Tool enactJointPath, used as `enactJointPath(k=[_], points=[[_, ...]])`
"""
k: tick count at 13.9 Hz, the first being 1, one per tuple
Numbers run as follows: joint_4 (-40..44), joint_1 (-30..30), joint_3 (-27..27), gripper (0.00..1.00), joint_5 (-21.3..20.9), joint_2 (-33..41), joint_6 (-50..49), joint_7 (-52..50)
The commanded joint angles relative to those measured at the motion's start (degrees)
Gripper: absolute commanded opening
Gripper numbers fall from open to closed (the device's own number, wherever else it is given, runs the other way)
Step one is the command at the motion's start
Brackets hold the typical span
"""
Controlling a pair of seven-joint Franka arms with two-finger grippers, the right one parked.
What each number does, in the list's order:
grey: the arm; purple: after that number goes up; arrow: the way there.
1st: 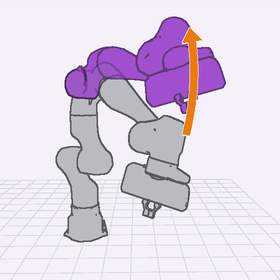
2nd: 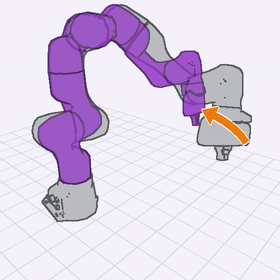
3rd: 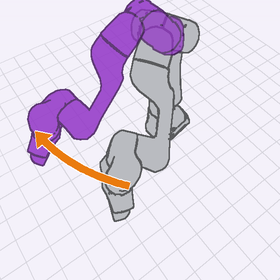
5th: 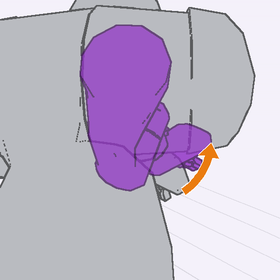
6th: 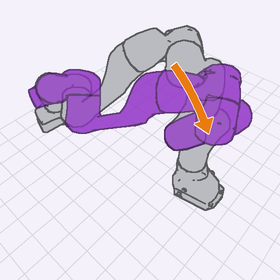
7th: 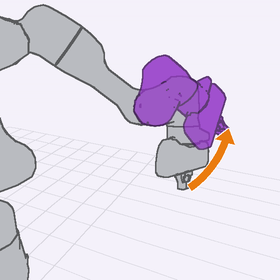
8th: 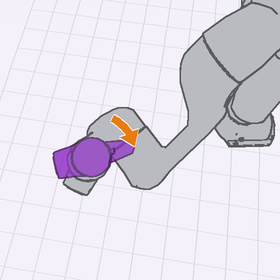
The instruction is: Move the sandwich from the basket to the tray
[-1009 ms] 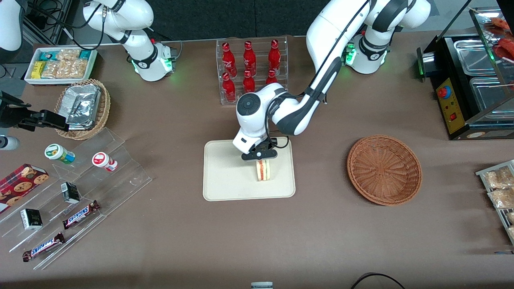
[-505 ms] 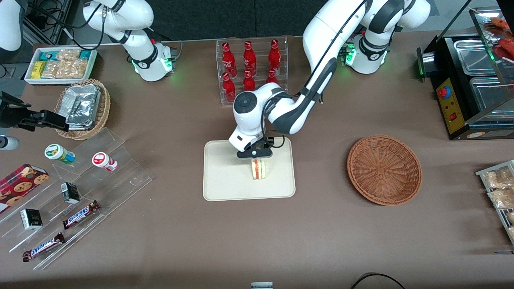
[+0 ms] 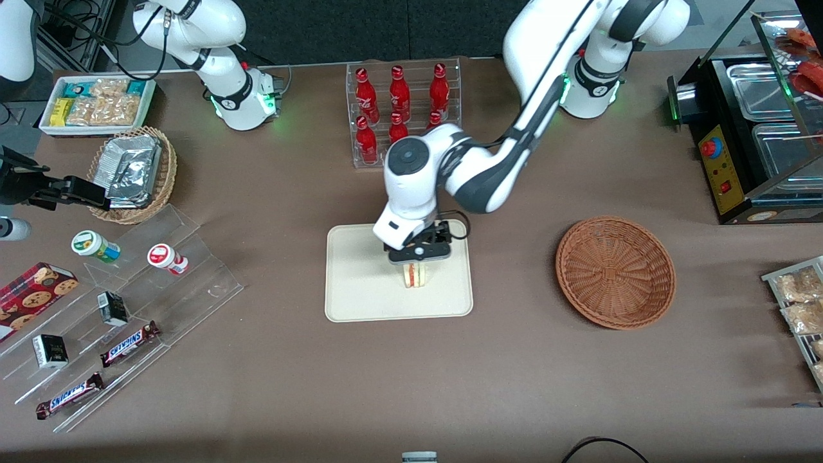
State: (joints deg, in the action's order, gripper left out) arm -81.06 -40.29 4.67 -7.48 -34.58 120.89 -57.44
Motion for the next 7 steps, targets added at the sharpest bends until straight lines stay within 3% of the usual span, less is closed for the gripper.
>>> enactJointPath(k=[1,7], points=[[-1.8,3.3,0.1,0.99,3.2,9.2,-6.4,-0.1],[-1.6,13.5,-0.1,0.99,5.1,21.6,-25.4,-0.2]])
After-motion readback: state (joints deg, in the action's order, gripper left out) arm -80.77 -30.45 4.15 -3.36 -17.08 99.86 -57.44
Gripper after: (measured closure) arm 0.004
